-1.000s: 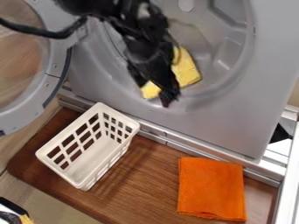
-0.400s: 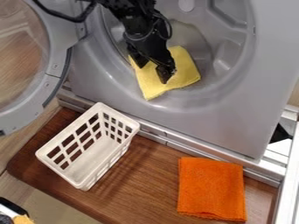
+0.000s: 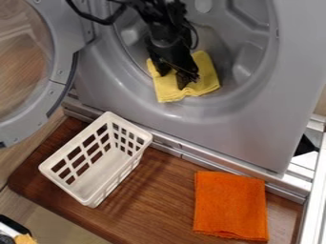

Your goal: Put the yellow cloth in the white basket

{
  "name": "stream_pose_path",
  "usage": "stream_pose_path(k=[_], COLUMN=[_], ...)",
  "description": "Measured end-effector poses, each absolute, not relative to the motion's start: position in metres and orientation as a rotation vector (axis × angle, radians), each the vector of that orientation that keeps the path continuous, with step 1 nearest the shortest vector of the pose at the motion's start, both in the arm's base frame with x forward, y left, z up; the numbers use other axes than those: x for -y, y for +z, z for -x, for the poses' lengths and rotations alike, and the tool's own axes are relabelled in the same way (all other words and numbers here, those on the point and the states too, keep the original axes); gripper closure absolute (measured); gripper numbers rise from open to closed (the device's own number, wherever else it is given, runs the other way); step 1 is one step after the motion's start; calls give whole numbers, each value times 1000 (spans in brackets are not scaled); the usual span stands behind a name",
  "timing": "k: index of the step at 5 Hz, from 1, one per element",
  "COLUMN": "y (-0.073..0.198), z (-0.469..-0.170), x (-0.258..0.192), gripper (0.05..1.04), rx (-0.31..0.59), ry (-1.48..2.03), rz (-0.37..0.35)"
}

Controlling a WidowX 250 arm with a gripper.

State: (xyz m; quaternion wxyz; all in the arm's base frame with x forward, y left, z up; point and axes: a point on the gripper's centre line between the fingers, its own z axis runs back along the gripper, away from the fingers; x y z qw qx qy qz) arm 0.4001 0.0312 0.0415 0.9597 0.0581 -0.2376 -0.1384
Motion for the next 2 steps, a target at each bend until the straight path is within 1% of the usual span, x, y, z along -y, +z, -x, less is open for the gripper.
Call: stream_pose_path(k=[1, 2], y=[37, 34], z=[-399, -395], x=[-24, -23], gripper=[715, 915], rx=[449, 464], ry=[-283, -270], rz=[-110, -106])
